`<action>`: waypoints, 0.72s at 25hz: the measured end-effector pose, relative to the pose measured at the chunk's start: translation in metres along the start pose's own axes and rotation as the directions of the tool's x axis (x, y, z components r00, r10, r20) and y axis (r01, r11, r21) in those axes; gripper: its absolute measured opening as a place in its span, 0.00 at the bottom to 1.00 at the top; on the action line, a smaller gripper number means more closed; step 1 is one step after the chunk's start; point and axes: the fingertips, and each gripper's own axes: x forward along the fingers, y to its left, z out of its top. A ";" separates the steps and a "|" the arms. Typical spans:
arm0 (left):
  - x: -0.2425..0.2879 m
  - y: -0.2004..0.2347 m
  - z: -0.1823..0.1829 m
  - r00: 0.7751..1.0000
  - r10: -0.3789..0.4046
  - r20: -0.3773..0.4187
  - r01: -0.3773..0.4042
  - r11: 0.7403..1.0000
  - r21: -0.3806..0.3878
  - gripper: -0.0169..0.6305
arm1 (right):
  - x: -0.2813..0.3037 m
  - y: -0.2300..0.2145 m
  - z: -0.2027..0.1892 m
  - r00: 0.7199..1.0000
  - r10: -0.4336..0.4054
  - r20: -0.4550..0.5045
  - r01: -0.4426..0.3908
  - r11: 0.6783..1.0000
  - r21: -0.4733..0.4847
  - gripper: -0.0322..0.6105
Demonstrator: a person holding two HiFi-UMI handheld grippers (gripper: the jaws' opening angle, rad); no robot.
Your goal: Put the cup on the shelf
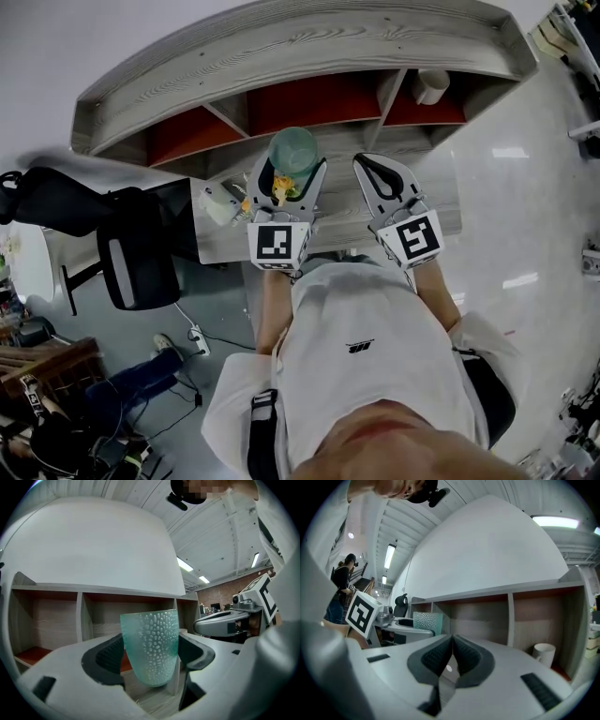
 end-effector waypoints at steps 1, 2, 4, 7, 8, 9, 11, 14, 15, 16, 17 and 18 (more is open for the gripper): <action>0.002 0.002 -0.001 1.000 -0.001 0.000 0.001 1.000 0.001 0.60 | 0.002 -0.001 0.000 1.000 -0.002 0.000 0.002 1.000 -0.002 0.09; 0.004 0.004 -0.002 1.000 -0.003 0.000 0.003 1.000 0.004 0.60 | 0.005 -0.002 0.000 1.000 -0.005 0.000 0.005 1.000 -0.003 0.09; 0.008 0.007 -0.006 1.000 -0.008 -0.008 0.008 1.000 0.004 0.60 | 0.010 -0.003 0.000 1.000 -0.012 0.000 0.012 1.000 -0.004 0.09; 0.012 0.013 -0.010 1.000 -0.014 -0.016 0.014 1.000 -0.007 0.60 | 0.017 -0.004 0.000 1.000 -0.018 -0.006 0.018 1.000 -0.001 0.09; 0.013 0.014 -0.010 1.000 -0.016 -0.016 0.016 1.000 -0.006 0.60 | 0.019 -0.004 -0.002 1.000 -0.020 -0.009 0.020 1.000 -0.002 0.09; 0.015 0.016 -0.011 1.000 -0.018 -0.016 0.018 1.000 -0.005 0.60 | 0.022 -0.005 -0.003 1.000 -0.022 -0.013 0.022 1.000 -0.002 0.09; 0.018 0.020 -0.011 1.000 -0.022 -0.015 0.022 1.000 -0.005 0.60 | 0.026 -0.005 -0.005 0.999 -0.026 -0.020 0.026 1.000 -0.002 0.09; 0.025 0.023 -0.012 0.999 -0.034 -0.015 0.034 0.999 -0.003 0.60 | 0.033 -0.006 -0.007 0.999 -0.029 -0.026 0.029 1.000 -0.001 0.09; 0.028 0.023 -0.013 0.999 -0.040 -0.016 0.040 0.999 -0.003 0.60 | 0.035 -0.007 -0.007 0.999 -0.031 -0.026 0.031 1.000 0.000 0.09; 0.030 0.024 -0.014 0.999 -0.046 -0.019 0.046 0.999 -0.004 0.60 | 0.036 -0.008 -0.008 0.999 -0.034 -0.028 0.034 0.999 0.002 0.09; 0.032 0.024 -0.015 0.999 -0.050 -0.021 0.050 0.999 -0.005 0.60 | 0.037 -0.009 -0.008 0.999 -0.038 -0.031 0.038 0.999 0.003 0.09; 0.035 0.025 -0.016 0.998 -0.053 -0.023 0.053 0.999 -0.005 0.60 | 0.038 -0.010 -0.010 0.998 -0.042 -0.035 0.043 0.999 0.006 0.09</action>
